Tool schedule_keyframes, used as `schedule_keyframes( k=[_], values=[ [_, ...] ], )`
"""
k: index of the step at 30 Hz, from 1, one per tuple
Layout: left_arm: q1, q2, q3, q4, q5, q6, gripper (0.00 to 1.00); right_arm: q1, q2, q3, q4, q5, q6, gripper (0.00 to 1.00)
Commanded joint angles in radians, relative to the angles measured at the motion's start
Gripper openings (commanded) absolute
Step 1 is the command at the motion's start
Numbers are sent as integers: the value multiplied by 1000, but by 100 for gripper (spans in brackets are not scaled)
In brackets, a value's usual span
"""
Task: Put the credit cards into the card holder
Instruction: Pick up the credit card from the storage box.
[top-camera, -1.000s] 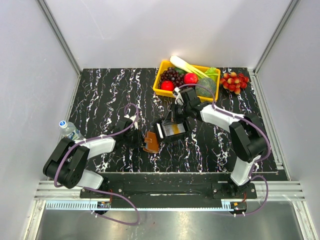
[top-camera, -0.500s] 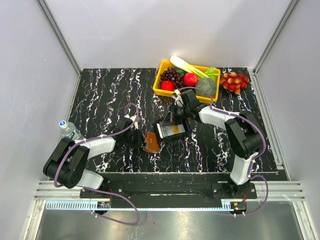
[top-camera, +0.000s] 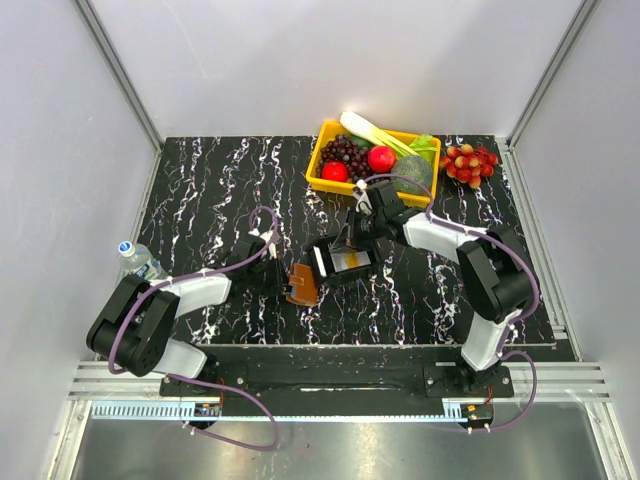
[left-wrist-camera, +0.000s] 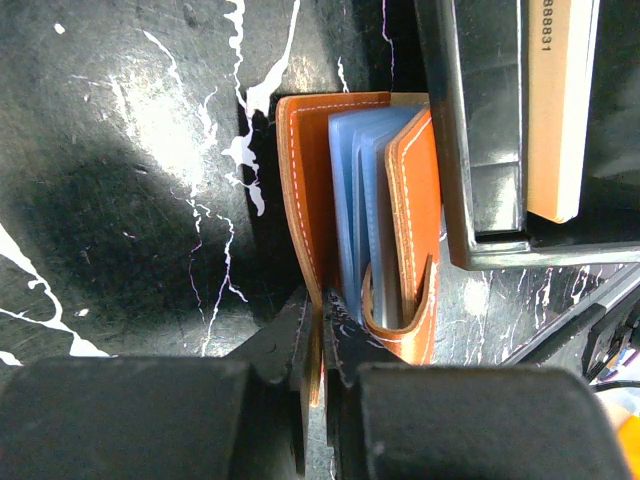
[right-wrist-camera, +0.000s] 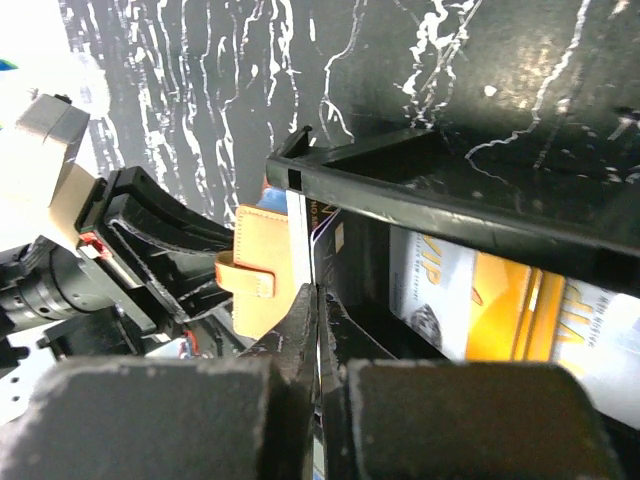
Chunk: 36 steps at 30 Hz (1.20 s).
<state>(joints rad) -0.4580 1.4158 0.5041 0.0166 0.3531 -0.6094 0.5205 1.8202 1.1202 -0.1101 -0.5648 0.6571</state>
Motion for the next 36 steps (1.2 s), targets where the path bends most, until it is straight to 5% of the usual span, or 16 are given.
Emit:
schedule_keyframes(
  k=[1,8,16,23,36],
  values=[
    [-5,15,10,-21,6,22,0,1,-96,69,-137,98,-108,0],
    [-5,17,7,-21,4,22,0,59,-168,141,-295,341,-249,0],
    [-5,23,13,-21,12,19,0,144,-102,216,-384,448,-289,0],
    [-5,23,17,-21,7,23,0,187,-64,308,-528,689,-382,0],
    [-5,31,19,-21,18,22,0,233,80,375,-589,703,-399,0]
  ],
)
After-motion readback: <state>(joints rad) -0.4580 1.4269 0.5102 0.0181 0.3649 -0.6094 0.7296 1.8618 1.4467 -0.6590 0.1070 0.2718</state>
